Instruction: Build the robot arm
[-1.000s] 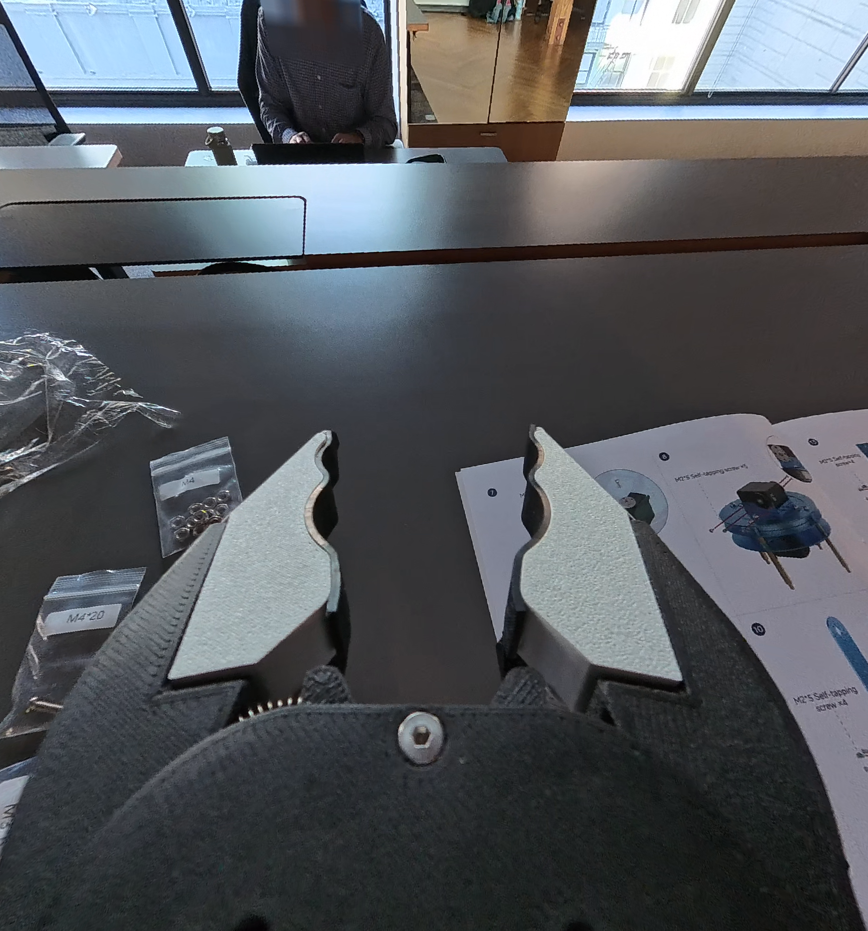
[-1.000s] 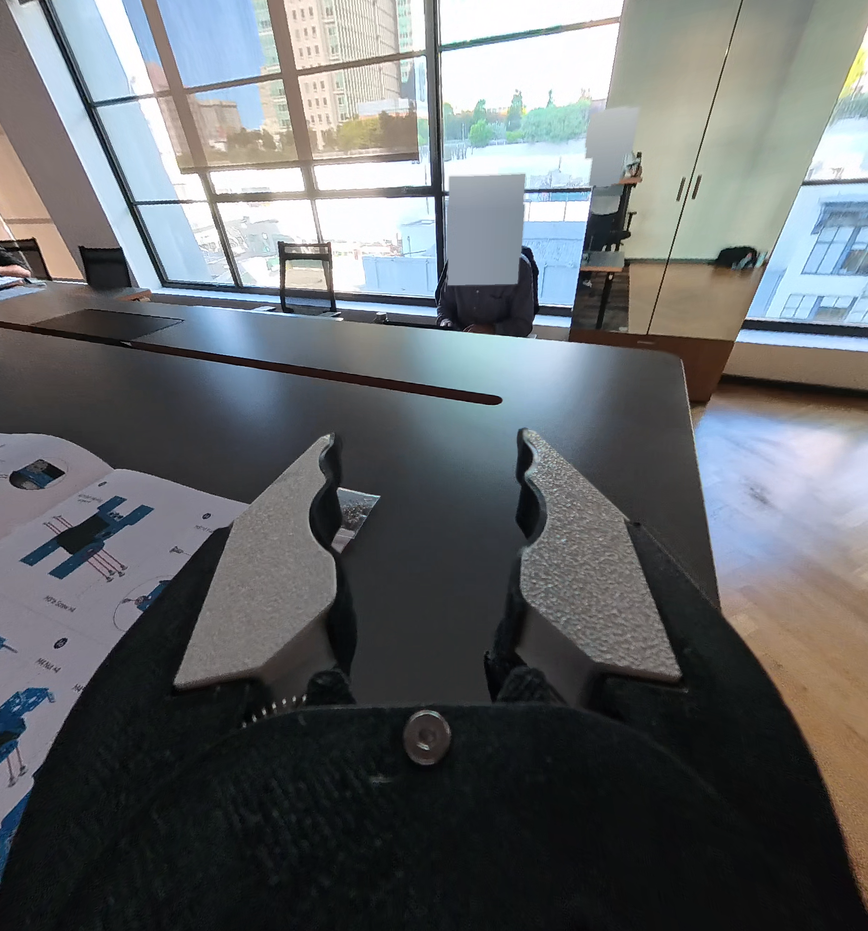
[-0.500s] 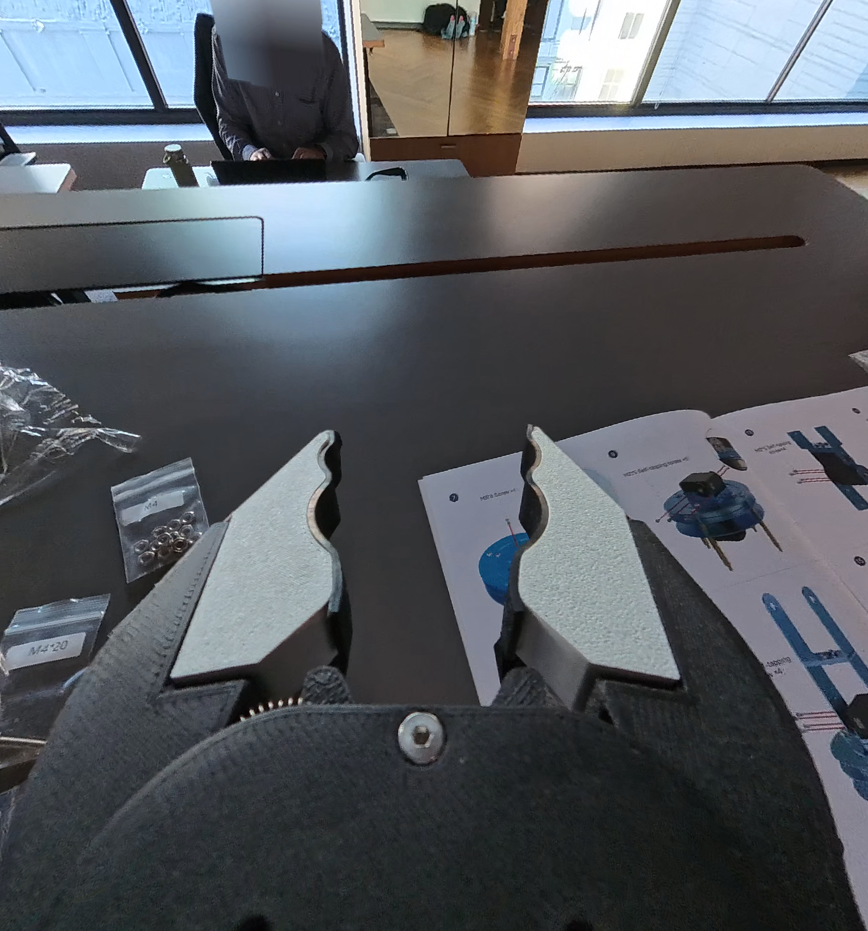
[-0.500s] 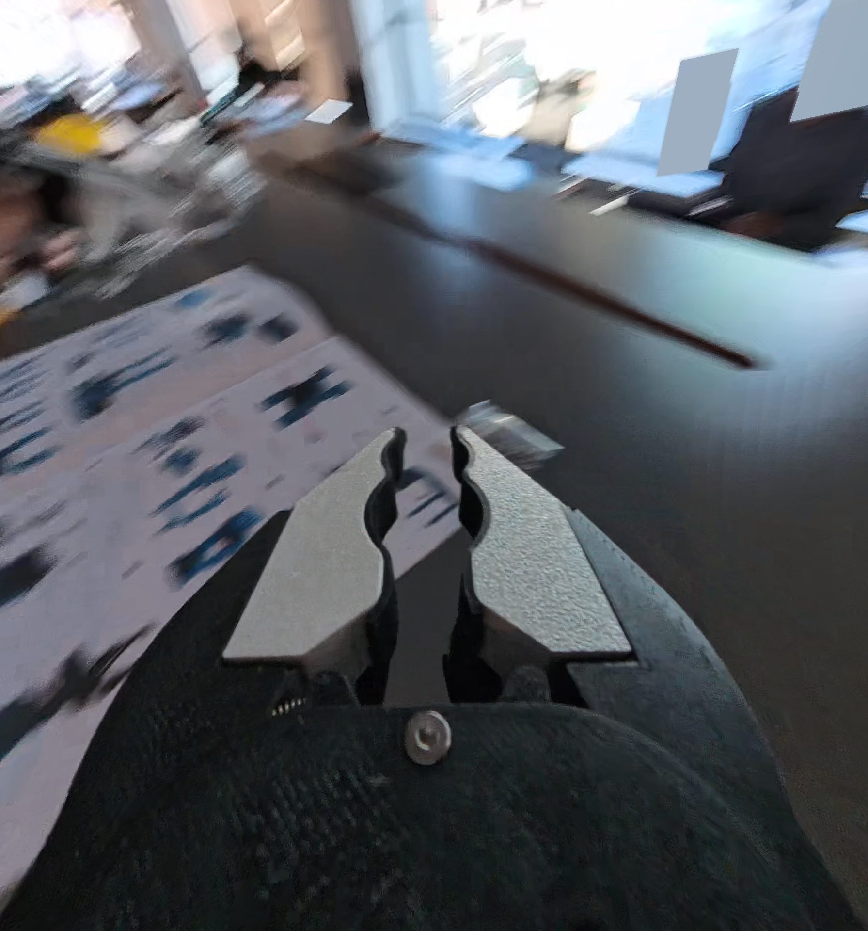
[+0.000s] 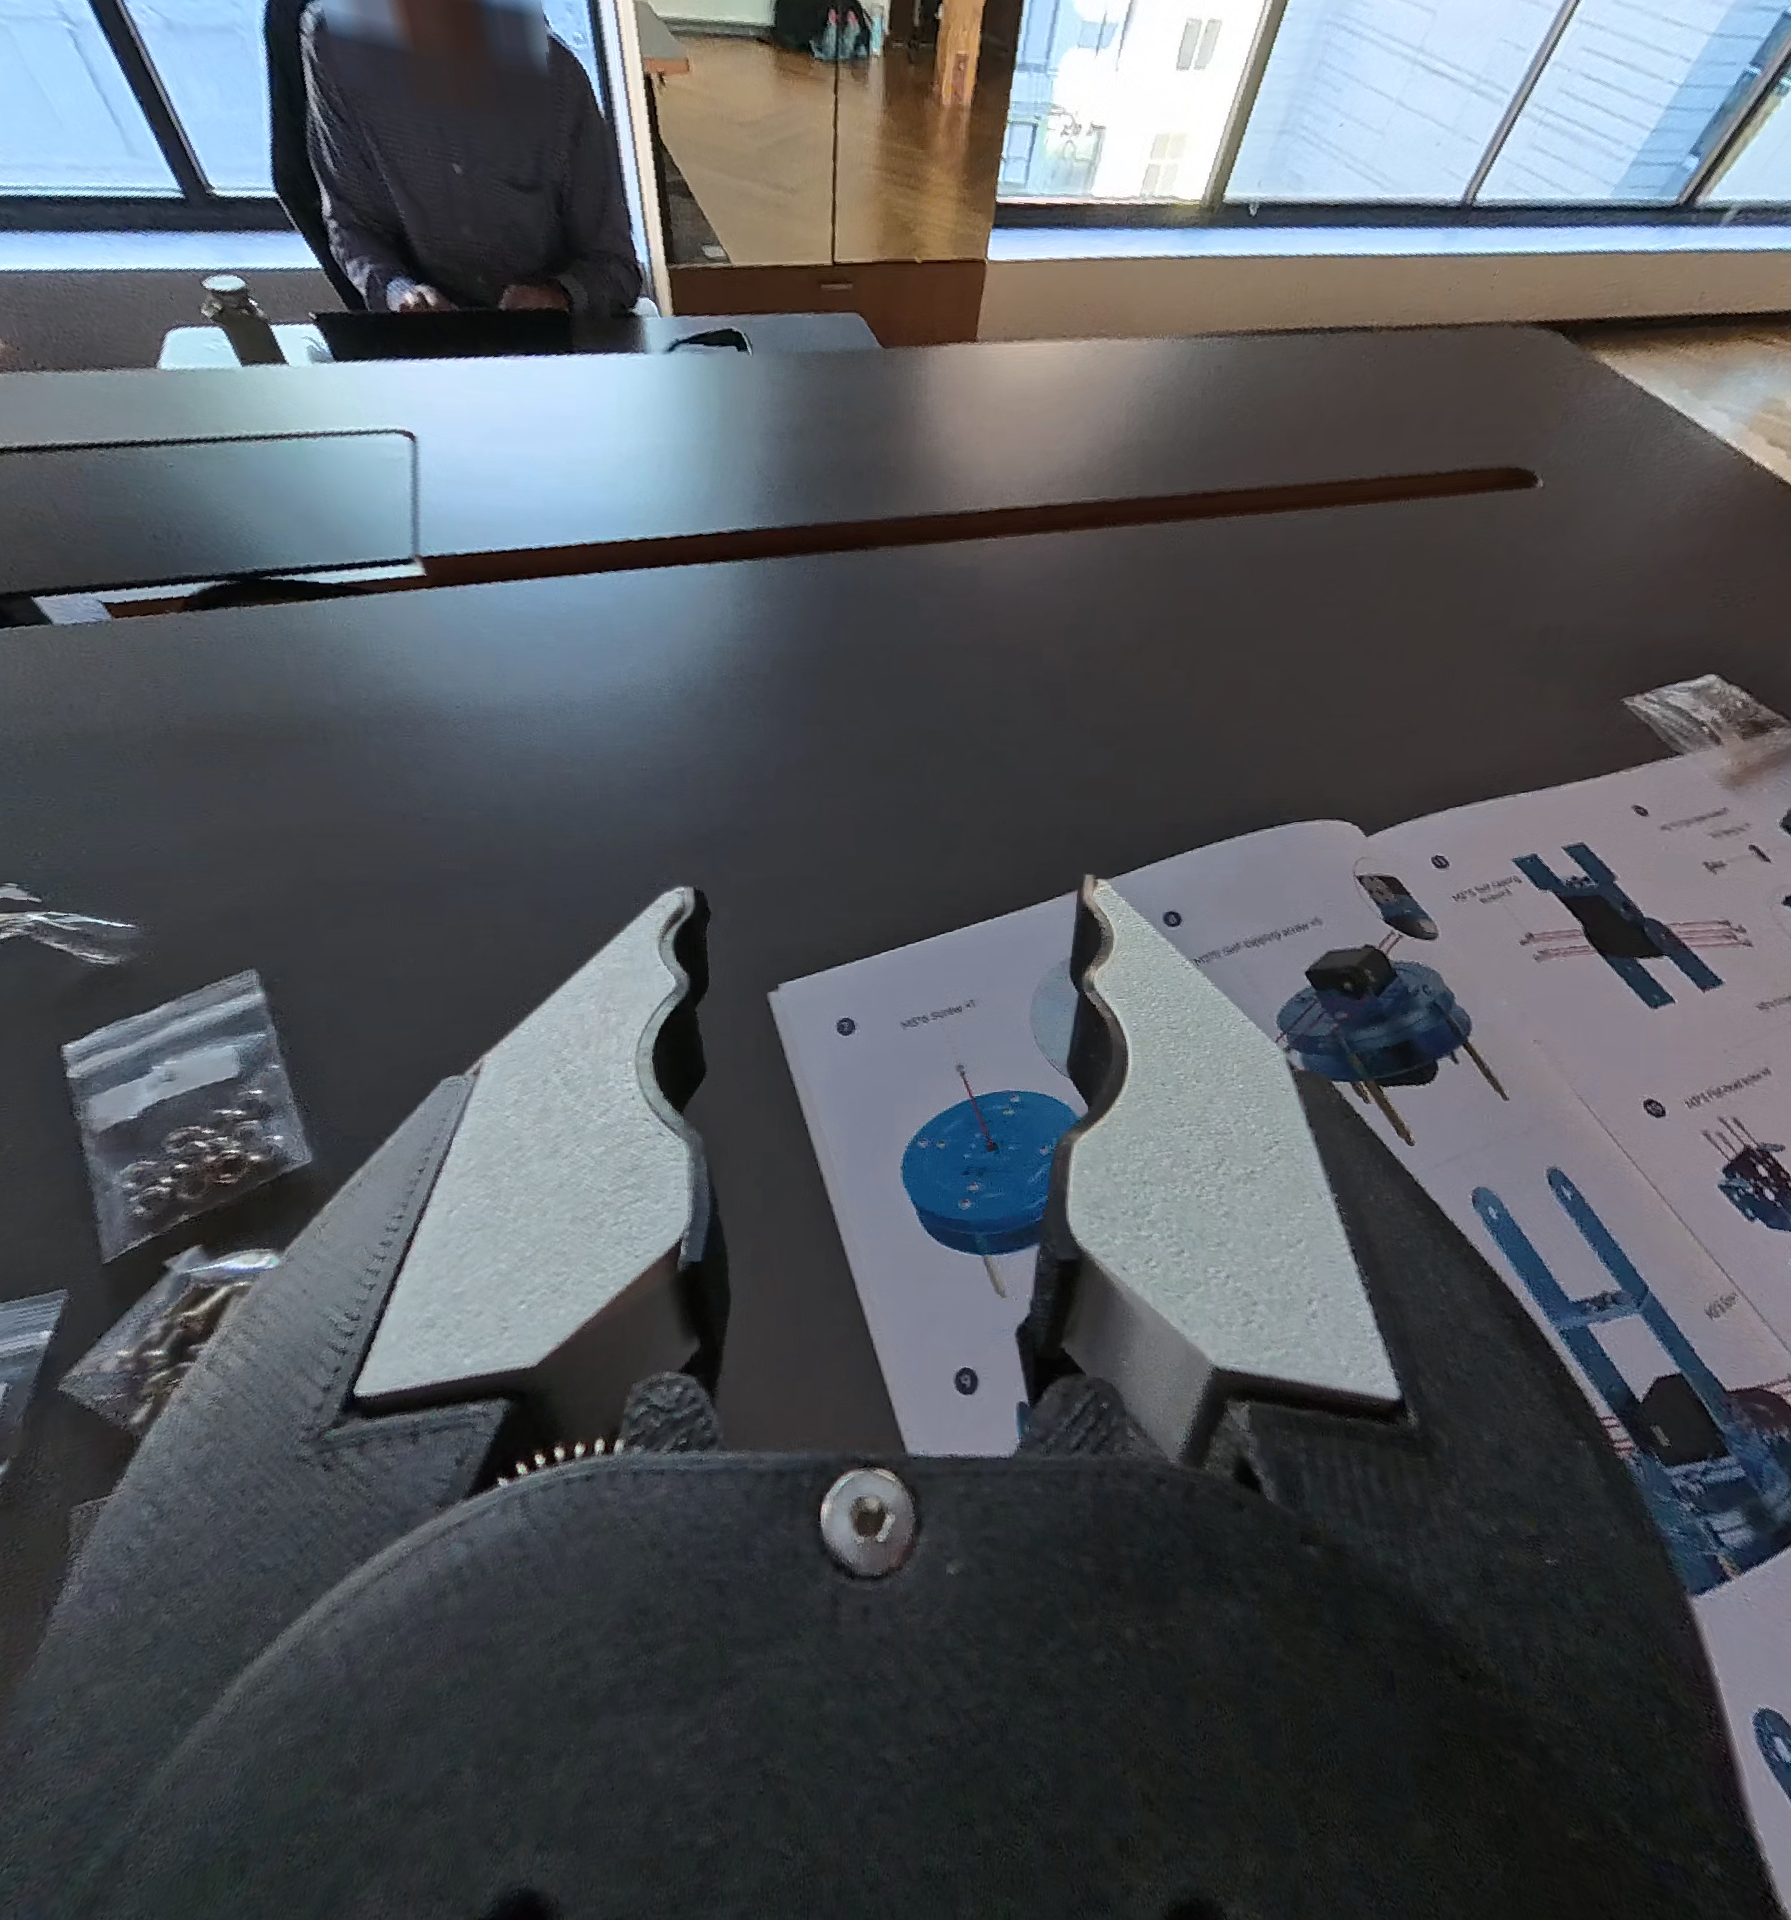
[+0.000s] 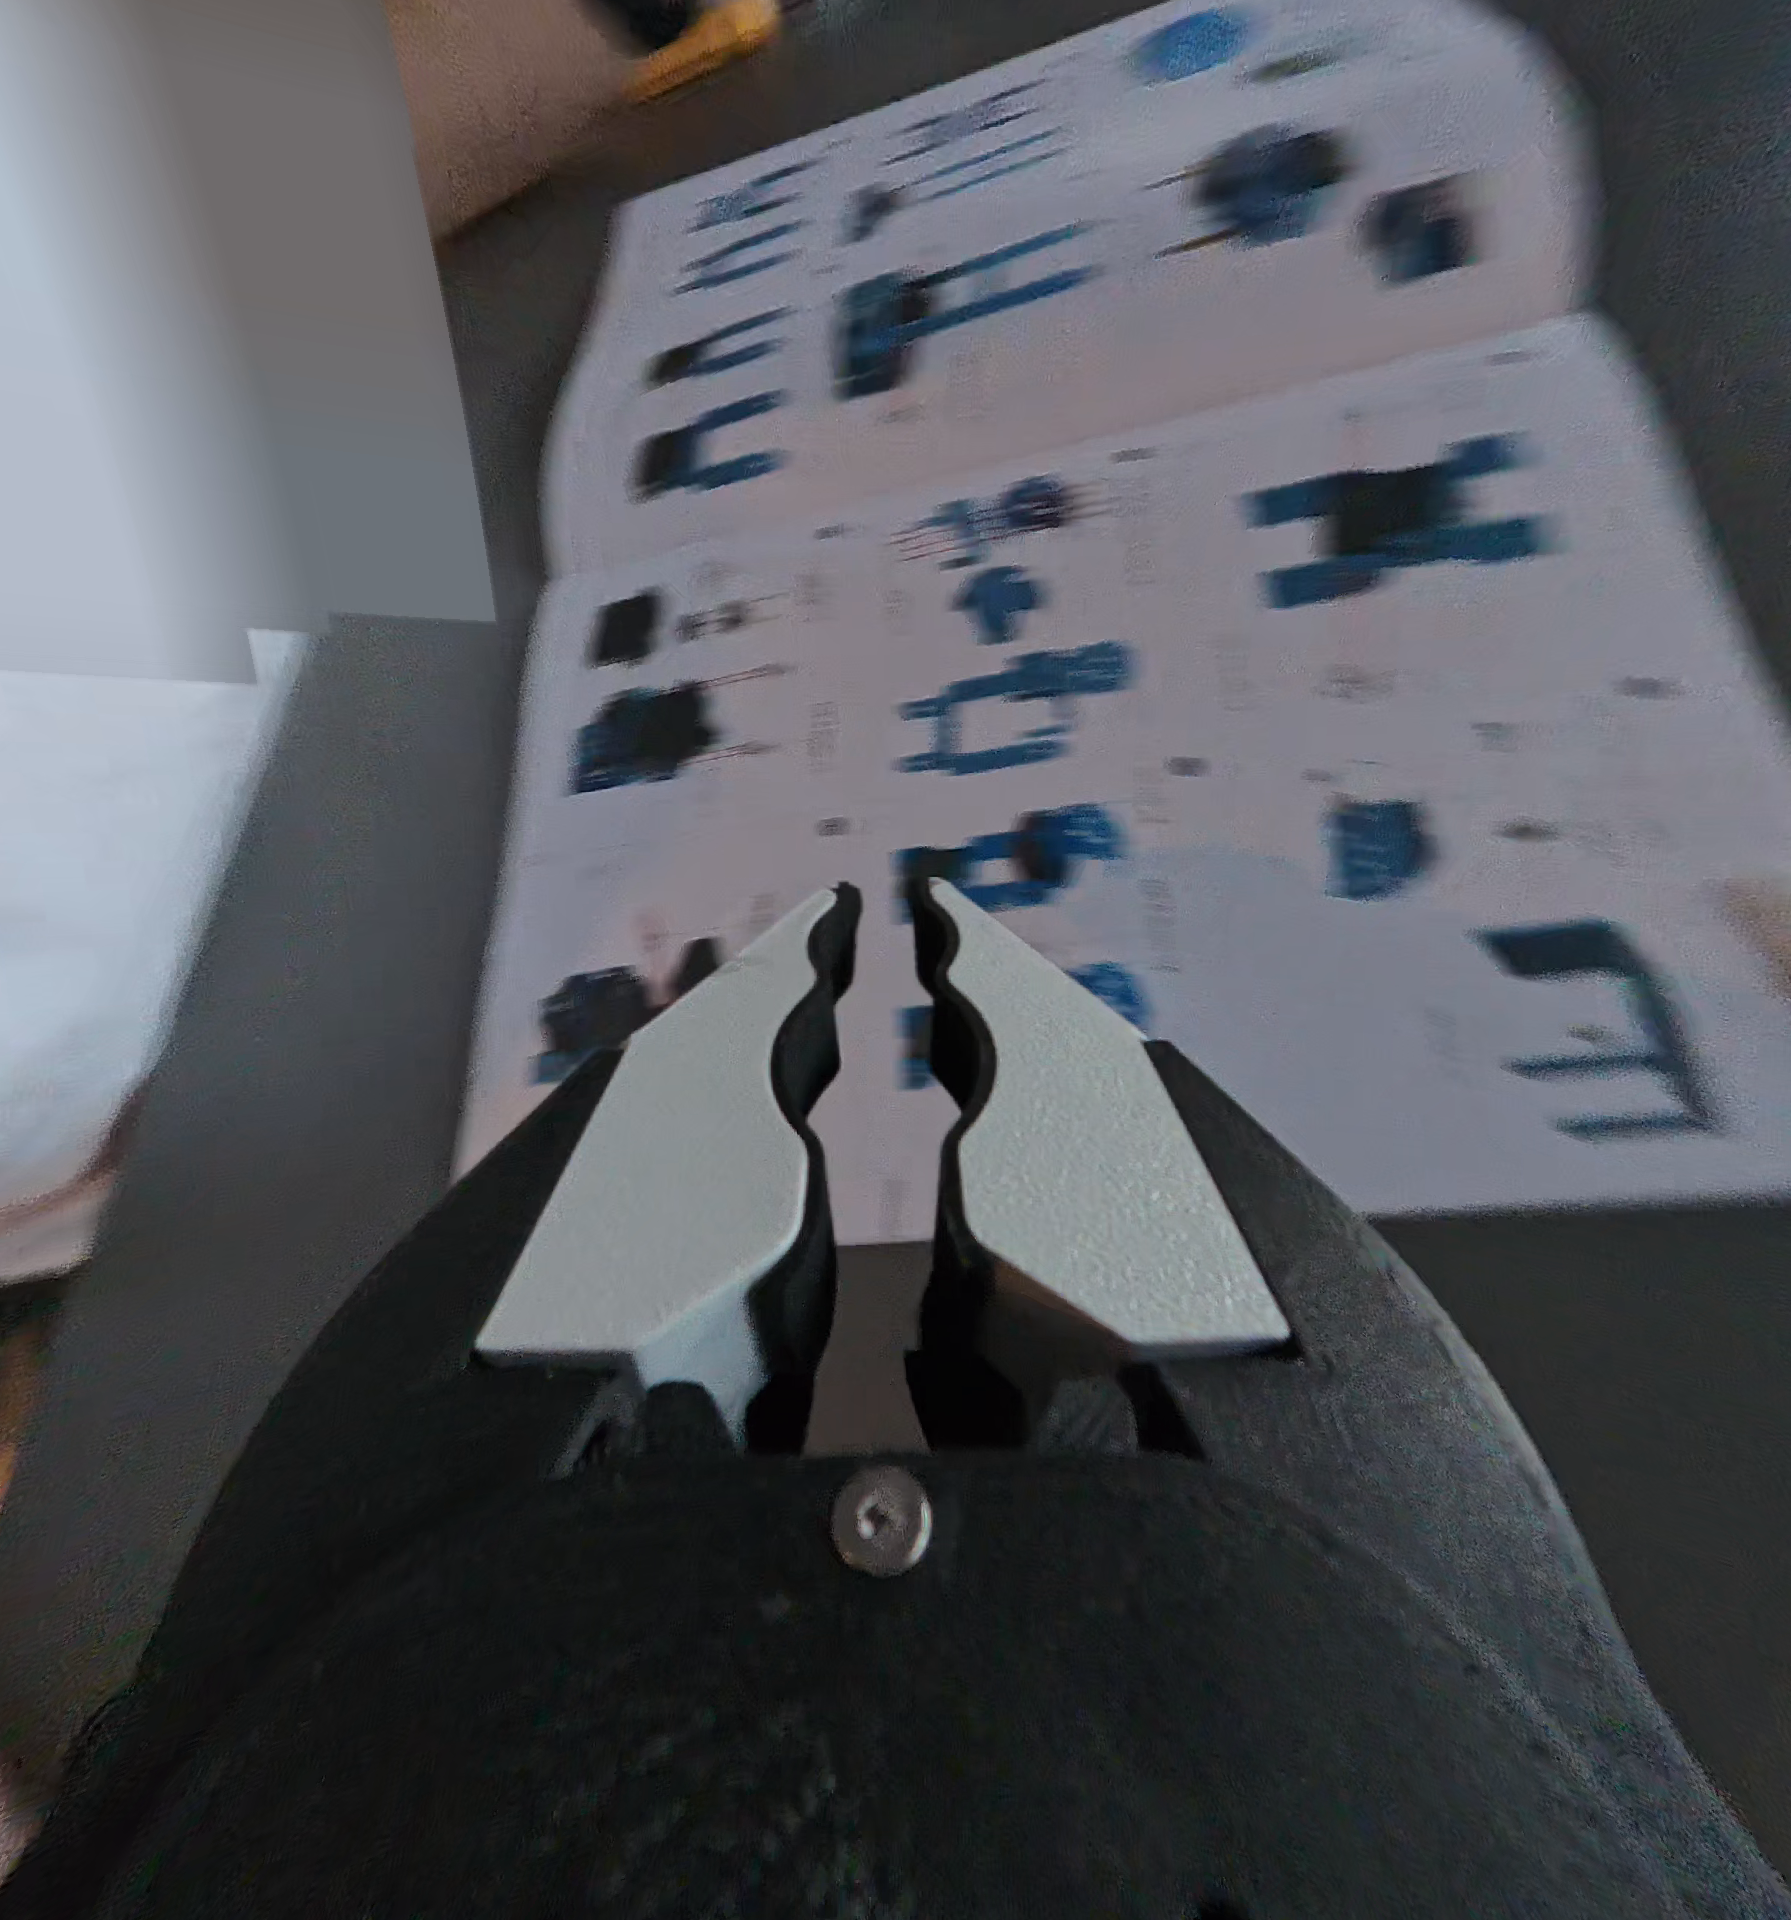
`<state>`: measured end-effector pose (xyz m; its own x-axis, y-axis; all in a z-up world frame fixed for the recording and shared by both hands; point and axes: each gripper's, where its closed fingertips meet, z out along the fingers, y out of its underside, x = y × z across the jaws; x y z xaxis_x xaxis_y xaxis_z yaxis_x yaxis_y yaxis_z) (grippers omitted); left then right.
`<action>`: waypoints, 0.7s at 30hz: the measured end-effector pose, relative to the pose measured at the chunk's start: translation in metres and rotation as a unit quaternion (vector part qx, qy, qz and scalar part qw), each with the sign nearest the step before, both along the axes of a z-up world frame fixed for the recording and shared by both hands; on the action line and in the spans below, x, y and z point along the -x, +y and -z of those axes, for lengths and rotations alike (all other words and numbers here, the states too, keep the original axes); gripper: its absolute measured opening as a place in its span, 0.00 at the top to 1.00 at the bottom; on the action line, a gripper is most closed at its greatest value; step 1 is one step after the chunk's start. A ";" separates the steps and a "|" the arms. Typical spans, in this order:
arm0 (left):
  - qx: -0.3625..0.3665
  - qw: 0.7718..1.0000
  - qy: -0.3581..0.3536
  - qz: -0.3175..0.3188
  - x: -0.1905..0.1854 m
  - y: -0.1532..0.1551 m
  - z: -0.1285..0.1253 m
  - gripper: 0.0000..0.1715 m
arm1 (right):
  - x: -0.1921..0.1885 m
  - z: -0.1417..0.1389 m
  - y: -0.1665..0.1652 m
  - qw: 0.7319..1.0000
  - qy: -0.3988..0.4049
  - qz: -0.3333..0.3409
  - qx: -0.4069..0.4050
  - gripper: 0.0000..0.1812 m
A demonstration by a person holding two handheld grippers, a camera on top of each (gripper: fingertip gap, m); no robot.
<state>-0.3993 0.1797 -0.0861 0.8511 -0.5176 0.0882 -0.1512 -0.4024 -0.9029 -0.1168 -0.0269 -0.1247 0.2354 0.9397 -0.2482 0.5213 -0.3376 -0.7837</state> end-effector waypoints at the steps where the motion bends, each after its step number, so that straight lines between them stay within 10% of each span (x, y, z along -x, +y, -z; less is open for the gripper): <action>1: 0.001 1.000 0.003 0.004 -0.003 -0.001 0.002 0.59 | -0.006 -0.002 0.013 0.999 0.010 0.031 -0.013 0.94; 7: -0.056 0.997 -0.031 0.050 -0.029 -0.022 -0.039 0.59 | -0.034 -0.015 0.063 0.981 0.034 0.162 -0.100 0.92; 13: -0.123 0.980 -0.090 0.126 -0.013 -0.110 -0.127 0.57 | -0.011 -0.052 0.069 0.950 0.032 0.268 -0.153 0.83; 17: -0.083 0.983 -0.109 0.122 0.106 -0.144 -0.110 0.52 | 0.081 -0.092 0.040 0.936 0.077 0.286 -0.190 0.77; 21: -0.180 0.979 -0.080 -0.060 0.323 -0.143 -0.095 0.57 | 0.198 -0.093 0.016 0.927 0.093 0.283 -0.228 0.73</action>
<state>-0.7223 0.0364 0.0087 0.8975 -0.4375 0.0551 0.0320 -0.0600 -0.9977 -0.3145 -0.0112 -0.0317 0.7152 0.6964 0.0592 0.2045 -0.1276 -0.9705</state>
